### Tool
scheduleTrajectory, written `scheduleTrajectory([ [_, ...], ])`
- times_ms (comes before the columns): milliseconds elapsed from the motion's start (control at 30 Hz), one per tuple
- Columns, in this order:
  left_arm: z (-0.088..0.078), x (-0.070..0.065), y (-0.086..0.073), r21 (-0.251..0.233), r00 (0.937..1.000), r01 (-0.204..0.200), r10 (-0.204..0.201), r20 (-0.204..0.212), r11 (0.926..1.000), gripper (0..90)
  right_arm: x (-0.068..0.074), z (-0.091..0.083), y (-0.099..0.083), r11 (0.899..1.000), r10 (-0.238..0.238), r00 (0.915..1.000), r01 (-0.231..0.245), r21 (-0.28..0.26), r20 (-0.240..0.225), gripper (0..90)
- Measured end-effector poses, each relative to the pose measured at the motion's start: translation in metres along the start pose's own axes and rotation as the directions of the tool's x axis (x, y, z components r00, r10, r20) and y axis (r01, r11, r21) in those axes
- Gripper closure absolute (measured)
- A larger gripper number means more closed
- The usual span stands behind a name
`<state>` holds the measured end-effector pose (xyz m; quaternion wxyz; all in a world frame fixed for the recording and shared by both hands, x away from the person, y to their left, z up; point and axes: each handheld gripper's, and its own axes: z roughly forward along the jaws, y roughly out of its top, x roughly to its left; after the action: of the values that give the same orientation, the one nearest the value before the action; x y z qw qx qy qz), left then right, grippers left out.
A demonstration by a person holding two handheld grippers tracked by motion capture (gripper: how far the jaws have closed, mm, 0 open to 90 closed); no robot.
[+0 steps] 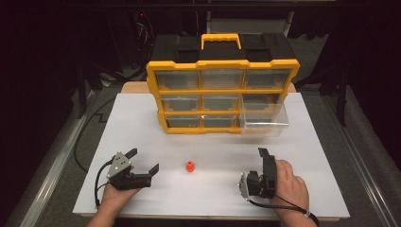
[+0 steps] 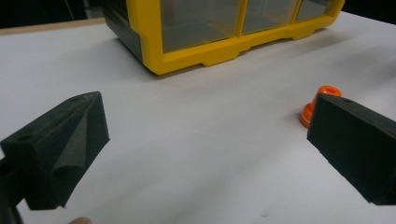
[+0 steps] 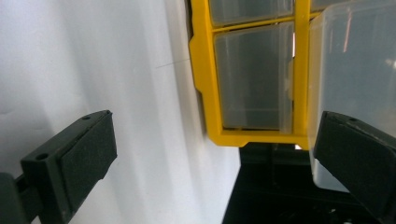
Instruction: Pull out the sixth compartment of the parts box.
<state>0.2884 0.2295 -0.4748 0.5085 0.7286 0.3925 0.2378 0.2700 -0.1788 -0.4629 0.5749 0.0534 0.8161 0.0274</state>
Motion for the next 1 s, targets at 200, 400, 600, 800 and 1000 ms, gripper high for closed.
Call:
scheduleTrajectory([
  [200,0.001,0.001,0.000,0.023,1.0000,0.007,-0.007,0.004,0.9997,0.2,-0.005,0.001,-0.003,0.995,0.096,0.9948,-0.096,-0.006,-0.032,0.0],
  [400,0.001,0.001,-0.001,0.009,0.9999,0.015,-0.015,0.001,0.9998,0.2,-0.007,0.004,-0.007,0.976,0.216,0.9721,-0.217,-0.003,-0.092,0.0],
  [600,-0.001,0.003,-0.001,0.010,0.9995,0.031,-0.031,-0.003,0.9995,0.2,-0.011,0.010,-0.014,0.937,0.345,0.9244,-0.350,-0.002,-0.162,0.0],
  [800,-0.002,0.003,0.001,0.012,0.9997,0.024,-0.024,-0.006,0.9996,0.4,-0.013,0.017,-0.020,0.870,0.480,0.8430,-0.493,0.008,-0.243,0.0],
  [1000,-0.001,0.002,0.007,0.036,0.9997,0.023,-0.023,-0.003,0.9991,0.4,-0.014,0.023,-0.027,0.756,0.626,0.7082,-0.654,0.032,-0.326,0.3],
])
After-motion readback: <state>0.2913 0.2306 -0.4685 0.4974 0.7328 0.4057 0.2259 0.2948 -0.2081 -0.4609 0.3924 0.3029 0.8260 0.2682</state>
